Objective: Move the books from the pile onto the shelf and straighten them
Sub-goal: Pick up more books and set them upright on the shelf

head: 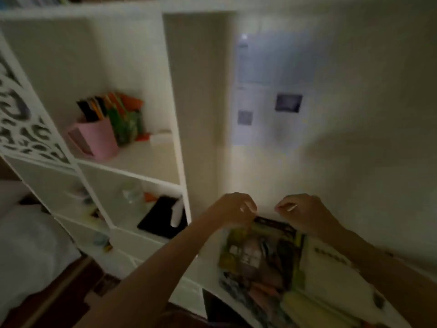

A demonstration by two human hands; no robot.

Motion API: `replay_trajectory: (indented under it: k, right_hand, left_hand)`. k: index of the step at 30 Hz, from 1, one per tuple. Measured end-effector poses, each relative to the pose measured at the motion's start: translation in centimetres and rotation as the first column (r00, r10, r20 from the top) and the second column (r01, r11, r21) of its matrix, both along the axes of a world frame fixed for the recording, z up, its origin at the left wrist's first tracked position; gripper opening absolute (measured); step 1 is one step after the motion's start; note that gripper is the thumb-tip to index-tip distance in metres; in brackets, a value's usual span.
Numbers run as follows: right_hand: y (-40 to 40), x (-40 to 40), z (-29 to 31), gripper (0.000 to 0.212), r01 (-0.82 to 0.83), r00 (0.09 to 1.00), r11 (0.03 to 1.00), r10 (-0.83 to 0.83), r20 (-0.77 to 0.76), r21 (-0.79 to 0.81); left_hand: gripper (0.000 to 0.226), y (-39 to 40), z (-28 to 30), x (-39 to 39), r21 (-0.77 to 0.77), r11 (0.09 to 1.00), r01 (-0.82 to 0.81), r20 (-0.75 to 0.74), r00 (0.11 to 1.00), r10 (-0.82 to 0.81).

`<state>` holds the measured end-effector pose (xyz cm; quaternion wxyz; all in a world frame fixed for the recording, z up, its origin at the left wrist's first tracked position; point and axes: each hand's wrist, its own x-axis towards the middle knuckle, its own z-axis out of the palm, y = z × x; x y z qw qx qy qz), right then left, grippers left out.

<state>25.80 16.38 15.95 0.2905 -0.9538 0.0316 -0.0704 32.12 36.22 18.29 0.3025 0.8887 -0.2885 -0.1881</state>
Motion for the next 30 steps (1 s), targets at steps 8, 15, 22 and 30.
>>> replay_trajectory:
  k: [8, 15, 22, 30]
  right_hand:
    - [-8.0, -8.7, -16.3, 0.027, 0.256, 0.87, 0.966, -0.248, -0.426, -0.039]
    - [-4.4, -5.8, -20.9, 0.051, 0.19, 0.855, 0.965, -0.254, -0.452, -0.181]
    - [-0.6, -2.7, -23.9, 0.077, 0.112, 0.735, 0.885, -0.38, -0.561, -0.452]
    - [1.6, -2.5, -25.1, 0.079, 0.07, 0.863, 0.906, -0.264, -0.43, -0.417]
  left_hand:
    - [0.086, -1.9, -27.9, 2.6, 0.17, 0.961, -0.217, -0.307, 0.915, 0.261]
    - [0.09, -4.8, -28.3, 2.0, 0.352, 0.906, -0.236, -0.188, 0.93, 0.315]
    - [0.121, -5.2, -29.6, 3.0, 0.314, 0.829, -0.464, -0.11, 0.849, 0.517]
    - [0.082, -3.0, -30.0, 5.3, 0.085, 0.857, -0.509, -0.343, 0.792, 0.505]
